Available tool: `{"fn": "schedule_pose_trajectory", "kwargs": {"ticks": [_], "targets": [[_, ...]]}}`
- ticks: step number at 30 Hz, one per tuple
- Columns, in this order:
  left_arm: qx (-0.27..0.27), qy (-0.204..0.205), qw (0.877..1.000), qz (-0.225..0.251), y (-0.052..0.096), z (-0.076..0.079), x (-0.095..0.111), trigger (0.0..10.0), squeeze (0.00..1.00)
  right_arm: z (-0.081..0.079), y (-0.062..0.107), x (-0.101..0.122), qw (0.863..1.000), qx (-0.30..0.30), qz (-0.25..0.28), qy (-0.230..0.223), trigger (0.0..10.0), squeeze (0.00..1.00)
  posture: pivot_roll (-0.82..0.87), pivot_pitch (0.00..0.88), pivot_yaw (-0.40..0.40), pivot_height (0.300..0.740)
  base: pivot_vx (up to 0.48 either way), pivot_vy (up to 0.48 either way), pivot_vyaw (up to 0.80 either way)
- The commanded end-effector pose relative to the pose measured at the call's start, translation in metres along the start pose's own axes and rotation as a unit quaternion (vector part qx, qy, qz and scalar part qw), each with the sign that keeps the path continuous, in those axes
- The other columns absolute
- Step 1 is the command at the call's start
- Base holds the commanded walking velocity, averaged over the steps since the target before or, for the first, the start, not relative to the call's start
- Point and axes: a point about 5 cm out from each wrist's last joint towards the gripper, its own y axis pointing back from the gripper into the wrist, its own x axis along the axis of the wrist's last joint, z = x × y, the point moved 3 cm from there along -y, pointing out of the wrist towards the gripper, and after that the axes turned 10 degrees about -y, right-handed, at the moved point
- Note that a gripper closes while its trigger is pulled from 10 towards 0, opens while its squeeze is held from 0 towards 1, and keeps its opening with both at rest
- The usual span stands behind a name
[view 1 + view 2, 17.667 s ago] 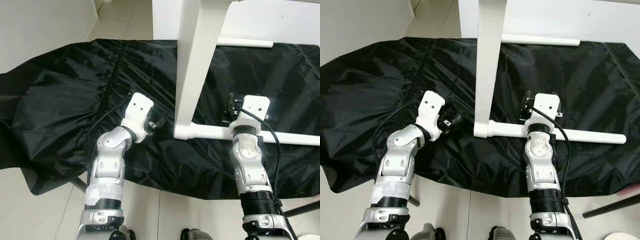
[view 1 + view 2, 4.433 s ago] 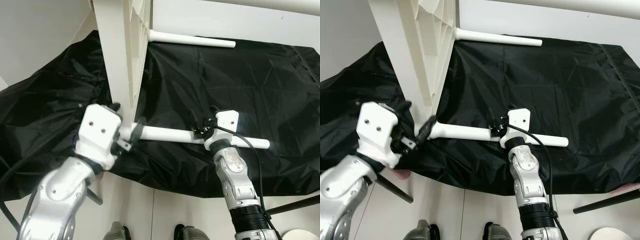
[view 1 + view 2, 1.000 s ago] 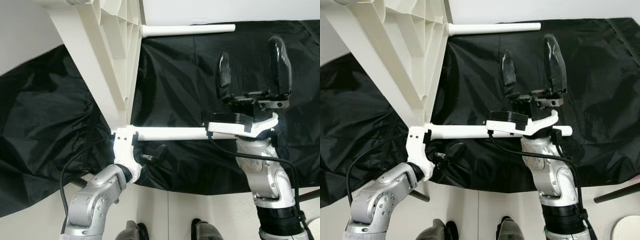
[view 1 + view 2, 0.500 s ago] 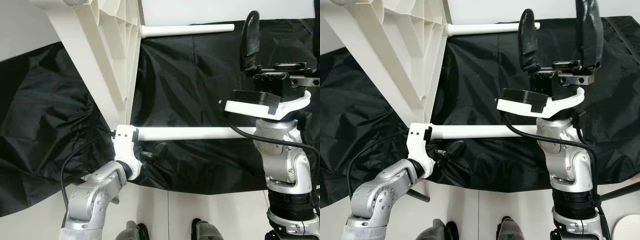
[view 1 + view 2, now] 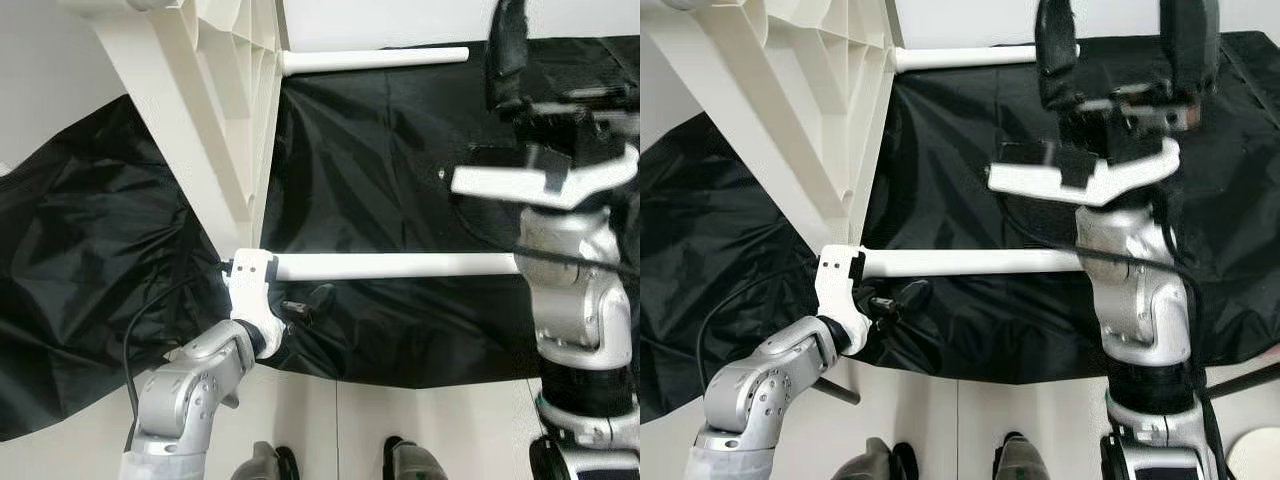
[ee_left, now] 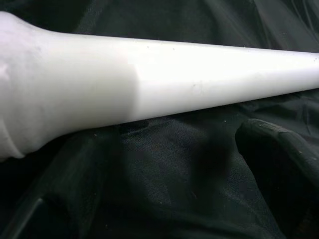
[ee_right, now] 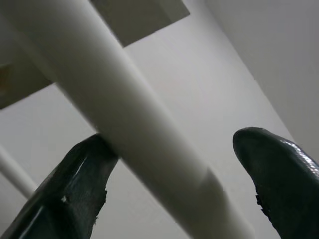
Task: Building children table
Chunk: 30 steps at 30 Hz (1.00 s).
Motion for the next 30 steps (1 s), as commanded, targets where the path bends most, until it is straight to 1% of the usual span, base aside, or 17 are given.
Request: {"fn": "schedule_pose_trajectory", "kwargs": {"ticks": [1,3,4,5,9,11,15,19,20,21,22,23,25,28,29,30], "targets": [[0.003,0.005,1.000,-0.008,-0.001,-0.002,-0.004,10.0,0.00,-0.005,-0.006,0.005,0.999,0.023,0.013,-0.020,10.0,0.00,-0.09,0.159,0.152,0.740,0.000,0.000,0.00],[0.002,0.006,1.000,-0.008,-0.002,-0.002,-0.004,10.0,0.00,-0.011,-0.010,0.004,0.998,0.052,0.016,-0.023,10.0,0.00,-0.09,0.160,0.152,0.740,0.000,0.000,0.00],[0.002,0.006,1.000,-0.008,-0.002,-0.002,-0.004,10.0,0.00,-0.011,-0.010,0.004,0.998,0.052,0.016,-0.023,10.0,0.00,-0.09,0.160,0.152,0.740,0.000,0.000,0.00],[0.001,0.005,1.000,-0.008,-0.002,-0.001,-0.004,10.0,0.00,-0.015,-0.015,0.004,0.997,0.072,0.025,-0.023,10.0,0.00,-0.09,0.160,0.153,0.740,0.000,0.000,0.00],[0.000,0.005,1.000,-0.007,-0.002,-0.001,-0.003,10.0,0.00,-0.017,-0.020,0.004,0.995,0.087,0.032,-0.022,10.0,0.00,-0.09,0.160,0.151,0.740,0.000,0.000,0.00],[0.001,0.004,1.000,-0.006,-0.002,-0.001,-0.003,10.0,0.00,-0.022,-0.024,0.005,0.992,0.119,0.045,-0.006,10.0,0.00,-0.09,0.160,0.146,0.740,0.000,0.000,0.00],[0.005,0.008,1.000,-0.003,-0.002,-0.001,-0.002,10.0,0.00,-0.030,-0.023,0.005,0.988,0.147,0.054,-0.002,10.0,0.00,-0.09,0.161,0.142,0.740,0.000,0.000,0.00],[0.006,0.008,1.000,-0.003,-0.002,-0.001,-0.002,10.0,0.00,-0.033,-0.024,0.007,0.986,0.154,0.056,-0.004,10.0,0.00,-0.09,0.160,0.141,0.740,0.000,0.000,0.00],[0.007,0.010,1.000,-0.004,-0.002,-0.001,-0.003,10.0,0.00,-0.035,-0.026,0.004,0.985,0.165,0.049,0.006,10.0,0.00,-0.09,0.157,0.137,0.740,0.000,0.000,0.00],[0.008,0.011,1.000,-0.005,-0.002,-0.001,-0.004,10.0,0.00,-0.034,-0.029,-0.001,0.986,0.165,0.034,0.009,2.0,0.00,-0.09,0.157,0.136,0.740,0.000,0.000,0.00],[0.008,0.011,1.000,-0.005,-0.002,-0.001,-0.004,10.0,0.00,-0.034,-0.029,-0.001,0.986,0.165,0.034,0.009,2.0,0.00,-0.09,0.157,0.136,0.740,0.000,0.000,0.00],[0.008,0.011,1.000,-0.006,-0.002,-0.001,-0.005,10.0,0.00,-0.033,-0.031,-0.004,0.986,0.165,0.023,0.010,0.1,0.00,-0.09,0.157,0.133,0.740,0.000,0.000,0.00],[0.007,0.011,1.000,-0.006,-0.003,0.001,-0.006,10.0,0.00,-0.030,-0.033,-0.011,0.987,0.162,-0.002,0.004,0.0,0.00,-0.09,0.158,0.127,0.740,0.000,0.000,0.00],[0.007,0.011,1.000,-0.006,-0.004,0.001,-0.005,10.0,0.00,-0.029,-0.033,-0.013,0.987,0.159,-0.010,-0.001,0.0,0.00,-0.09,0.158,0.127,0.740,0.000,0.000,0.00],[0.012,0.017,1.000,-0.006,-0.006,0.001,-0.004,10.0,0.00,-0.026,-0.032,-0.016,0.988,0.149,-0.030,-0.014,0.0,0.00,-0.10,0.161,0.125,0.740,0.000,0.000,0.00],[0.012,0.017,1.000,-0.006,-0.006,0.001,-0.004,10.0,0.00,-0.026,-0.032,-0.016,0.988,0.149,-0.030,-0.014,0.0,0.00,-0.10,0.161,0.125,0.740,0.000,0.000,0.00]]}}
